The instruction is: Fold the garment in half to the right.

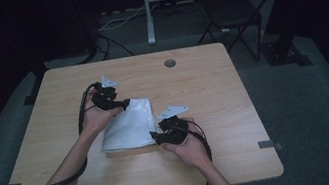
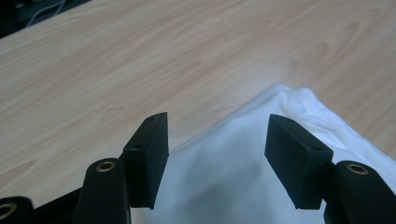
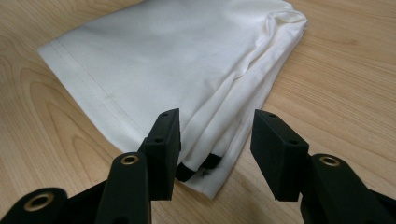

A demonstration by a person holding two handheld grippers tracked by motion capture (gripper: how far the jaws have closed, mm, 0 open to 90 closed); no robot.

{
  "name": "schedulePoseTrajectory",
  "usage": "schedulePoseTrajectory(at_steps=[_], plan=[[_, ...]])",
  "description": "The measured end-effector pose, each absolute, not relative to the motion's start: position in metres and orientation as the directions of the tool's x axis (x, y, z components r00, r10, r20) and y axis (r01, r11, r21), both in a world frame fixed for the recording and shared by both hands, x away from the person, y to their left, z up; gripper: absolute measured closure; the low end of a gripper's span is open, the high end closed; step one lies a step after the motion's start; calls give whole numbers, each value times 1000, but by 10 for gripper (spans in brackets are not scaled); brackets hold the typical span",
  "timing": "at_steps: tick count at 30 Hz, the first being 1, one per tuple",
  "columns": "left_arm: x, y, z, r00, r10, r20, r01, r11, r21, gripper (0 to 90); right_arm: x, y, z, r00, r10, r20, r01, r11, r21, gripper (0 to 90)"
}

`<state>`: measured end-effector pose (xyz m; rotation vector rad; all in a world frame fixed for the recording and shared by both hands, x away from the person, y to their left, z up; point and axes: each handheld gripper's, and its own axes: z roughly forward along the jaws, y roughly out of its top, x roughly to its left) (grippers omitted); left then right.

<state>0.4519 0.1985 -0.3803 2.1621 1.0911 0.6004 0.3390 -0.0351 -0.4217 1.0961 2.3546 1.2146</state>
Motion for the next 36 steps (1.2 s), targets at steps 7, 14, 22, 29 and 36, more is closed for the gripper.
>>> schedulePoseTrajectory(at_steps=[7,14,22,29,36], plan=[[455,201,-393,533,835,132,560,-466,685,395,339,-33,-425,-682,725,92,501,372,782,516],[458,198,-403,518,837,176,562,-488,668,395,340,-33,-427,-686,724,81,498,384,778,515],[458,194,-412,508,831,228,555,-518,651,395,339,-32,-429,-682,727,85,507,386,770,515],[460,191,-416,506,821,263,545,-541,641,395,338,-32,-432,-679,728,88,512,385,768,515],[461,191,-417,500,826,262,542,-534,649,394,337,-31,-433,-682,726,89,511,386,768,515]])
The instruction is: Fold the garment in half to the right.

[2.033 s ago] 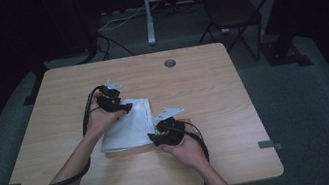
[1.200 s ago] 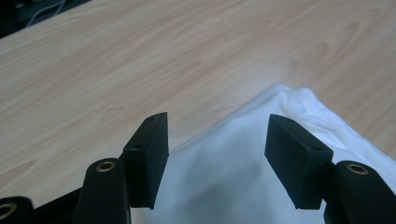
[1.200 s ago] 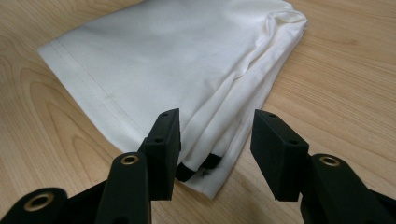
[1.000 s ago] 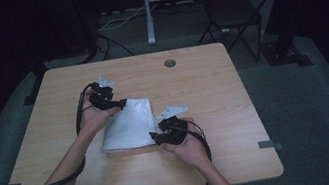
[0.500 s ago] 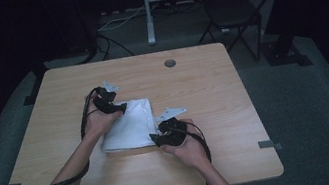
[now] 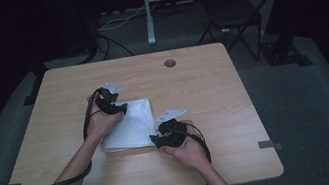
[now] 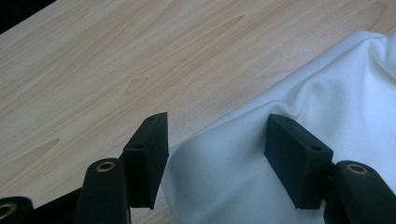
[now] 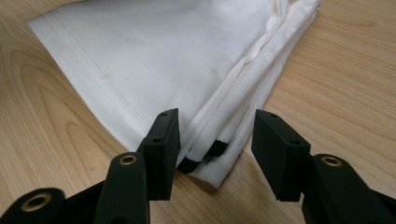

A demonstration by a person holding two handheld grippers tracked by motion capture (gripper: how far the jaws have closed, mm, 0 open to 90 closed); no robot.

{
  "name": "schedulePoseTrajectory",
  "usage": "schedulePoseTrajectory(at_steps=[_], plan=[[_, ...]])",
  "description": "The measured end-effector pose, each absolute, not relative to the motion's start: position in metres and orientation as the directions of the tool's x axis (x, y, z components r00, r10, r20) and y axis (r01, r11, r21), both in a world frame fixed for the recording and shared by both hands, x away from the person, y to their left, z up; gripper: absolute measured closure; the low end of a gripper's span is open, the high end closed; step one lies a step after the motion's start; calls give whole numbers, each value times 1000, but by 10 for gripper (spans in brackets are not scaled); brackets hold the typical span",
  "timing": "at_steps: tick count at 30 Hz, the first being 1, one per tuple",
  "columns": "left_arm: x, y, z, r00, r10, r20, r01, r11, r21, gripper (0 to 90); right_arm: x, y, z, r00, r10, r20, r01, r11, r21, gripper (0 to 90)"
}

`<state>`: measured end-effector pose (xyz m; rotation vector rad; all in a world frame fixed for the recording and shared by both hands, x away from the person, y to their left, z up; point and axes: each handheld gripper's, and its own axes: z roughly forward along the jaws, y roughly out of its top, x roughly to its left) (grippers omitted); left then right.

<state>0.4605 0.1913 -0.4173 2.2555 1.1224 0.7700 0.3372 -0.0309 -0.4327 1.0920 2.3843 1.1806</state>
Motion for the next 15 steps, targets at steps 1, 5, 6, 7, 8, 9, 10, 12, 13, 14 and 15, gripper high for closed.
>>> schedulePoseTrajectory(at_steps=[1,5,6,7,8,9,10,12,13,14,15], plan=[[459,192,-414,498,826,264,536,-533,655,394,337,-31,-433,-682,726,88,509,386,769,513],[457,196,-407,490,829,267,519,-524,675,388,337,-30,-433,-681,728,80,506,388,770,505],[456,198,-403,488,830,271,513,-523,680,385,337,-30,-433,-680,728,83,507,386,771,504],[455,201,-401,485,831,272,512,-522,682,368,338,-30,-433,-679,729,79,506,388,771,504],[454,204,-397,477,836,271,505,-513,694,368,338,-30,-433,-679,729,79,506,388,771,504],[452,209,-392,477,834,279,505,-519,690,362,337,-29,-433,-677,731,82,508,384,771,504],[450,212,-389,472,837,277,500,-513,697,359,337,-29,-434,-677,732,81,508,384,771,504],[446,220,-384,471,839,273,493,-507,707,356,338,-29,-434,-676,733,78,508,386,770,503],[443,224,-383,474,838,271,491,-507,708,356,338,-29,-434,-674,734,79,509,385,770,503],[439,227,-382,478,838,263,487,-502,715,356,338,-29,-434,-674,735,78,510,386,769,503],[429,232,-383,500,829,250,485,-507,712,356,337,-29,-434,-671,737,81,514,384,767,502]])
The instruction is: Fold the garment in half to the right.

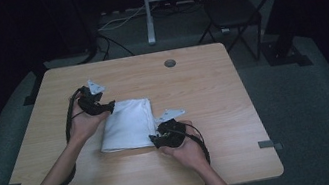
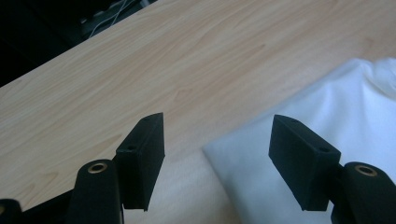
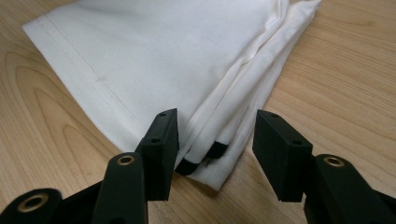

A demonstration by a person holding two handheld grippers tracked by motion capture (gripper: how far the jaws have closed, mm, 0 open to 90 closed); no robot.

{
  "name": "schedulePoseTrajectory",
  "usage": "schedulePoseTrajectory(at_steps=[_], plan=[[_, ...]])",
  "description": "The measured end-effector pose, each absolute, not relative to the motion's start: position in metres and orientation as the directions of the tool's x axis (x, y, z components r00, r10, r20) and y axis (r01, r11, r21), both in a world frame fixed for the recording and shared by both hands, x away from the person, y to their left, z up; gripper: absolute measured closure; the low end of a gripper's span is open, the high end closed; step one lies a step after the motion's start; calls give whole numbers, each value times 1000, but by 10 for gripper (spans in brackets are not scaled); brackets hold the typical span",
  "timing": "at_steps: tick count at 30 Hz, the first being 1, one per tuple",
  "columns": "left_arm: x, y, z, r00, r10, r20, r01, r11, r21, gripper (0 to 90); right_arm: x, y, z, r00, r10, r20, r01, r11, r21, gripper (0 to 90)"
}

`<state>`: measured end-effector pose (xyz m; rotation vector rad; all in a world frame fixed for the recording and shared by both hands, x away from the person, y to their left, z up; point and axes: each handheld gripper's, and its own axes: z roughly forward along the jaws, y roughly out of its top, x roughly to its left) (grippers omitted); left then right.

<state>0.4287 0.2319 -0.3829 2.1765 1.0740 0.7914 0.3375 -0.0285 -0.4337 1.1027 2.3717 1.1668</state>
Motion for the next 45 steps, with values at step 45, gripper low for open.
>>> schedulePoseTrajectory(at_steps=[45], plan=[[378,241,-427,554,809,196,489,-507,710,344,355,-11,-436,-617,783,82,542,347,766,496]])
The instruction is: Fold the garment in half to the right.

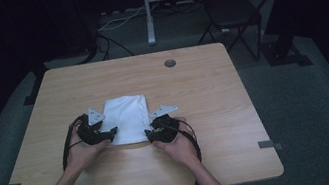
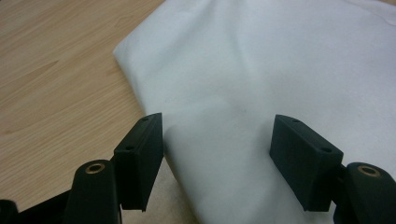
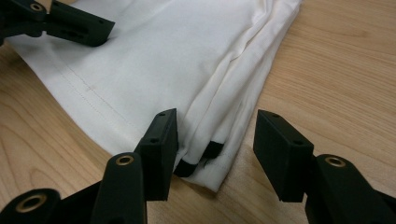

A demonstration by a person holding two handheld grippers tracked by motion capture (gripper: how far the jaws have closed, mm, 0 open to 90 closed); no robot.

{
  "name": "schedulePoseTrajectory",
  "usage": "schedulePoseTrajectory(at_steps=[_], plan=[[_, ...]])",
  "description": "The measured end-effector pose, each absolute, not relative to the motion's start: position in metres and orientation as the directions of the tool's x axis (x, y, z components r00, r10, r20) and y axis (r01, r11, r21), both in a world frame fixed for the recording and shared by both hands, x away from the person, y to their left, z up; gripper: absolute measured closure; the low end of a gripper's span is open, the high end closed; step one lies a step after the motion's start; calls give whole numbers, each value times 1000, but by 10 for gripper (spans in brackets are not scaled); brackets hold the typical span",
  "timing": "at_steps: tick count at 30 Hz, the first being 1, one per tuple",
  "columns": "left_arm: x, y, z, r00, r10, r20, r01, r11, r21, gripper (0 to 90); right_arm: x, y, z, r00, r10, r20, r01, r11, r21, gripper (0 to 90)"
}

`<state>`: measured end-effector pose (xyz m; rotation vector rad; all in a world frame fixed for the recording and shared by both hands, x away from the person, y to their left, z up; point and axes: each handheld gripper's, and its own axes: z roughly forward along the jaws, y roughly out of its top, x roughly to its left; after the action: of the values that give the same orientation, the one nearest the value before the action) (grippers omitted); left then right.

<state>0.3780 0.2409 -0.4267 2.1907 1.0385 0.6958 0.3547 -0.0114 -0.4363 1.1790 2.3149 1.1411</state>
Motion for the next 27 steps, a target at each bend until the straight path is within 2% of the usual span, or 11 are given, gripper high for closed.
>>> schedulePoseTrajectory(at_steps=[6,8,11,12,15,16,17,20,21,27], plan=[[383,241,-427,546,814,197,487,-500,716,344,359,-11,-437,-605,791,90,549,333,767,488],[384,243,-427,550,814,186,481,-490,727,343,360,-10,-437,-600,795,89,551,330,767,459],[381,248,-423,557,818,143,465,-450,762,310,359,-14,-433,-589,804,78,532,314,786,377],[380,250,-421,562,817,128,461,-438,772,310,359,-14,-433,-589,804,78,532,314,786,377],[372,257,-415,578,810,94,445,-410,796,299,357,-22,-426,-580,811,77,507,285,814,274],[367,262,-411,586,806,82,435,-398,807,271,355,-27,-422,-577,813,77,494,273,825,225],[363,266,-408,587,807,73,429,-386,817,244,354,-31,-419,-578,812,81,489,265,831,214],[357,274,-403,593,802,75,411,-381,828,217,352,-39,-415,-583,808,83,478,258,840,186],[352,280,-399,595,800,80,397,-378,836,217,350,-44,-413,-590,802,93,481,257,838,136],[339,299,-391,582,811,62,383,-341,859,217,342,-59,-411,-595,798,100,484,255,837,136]])
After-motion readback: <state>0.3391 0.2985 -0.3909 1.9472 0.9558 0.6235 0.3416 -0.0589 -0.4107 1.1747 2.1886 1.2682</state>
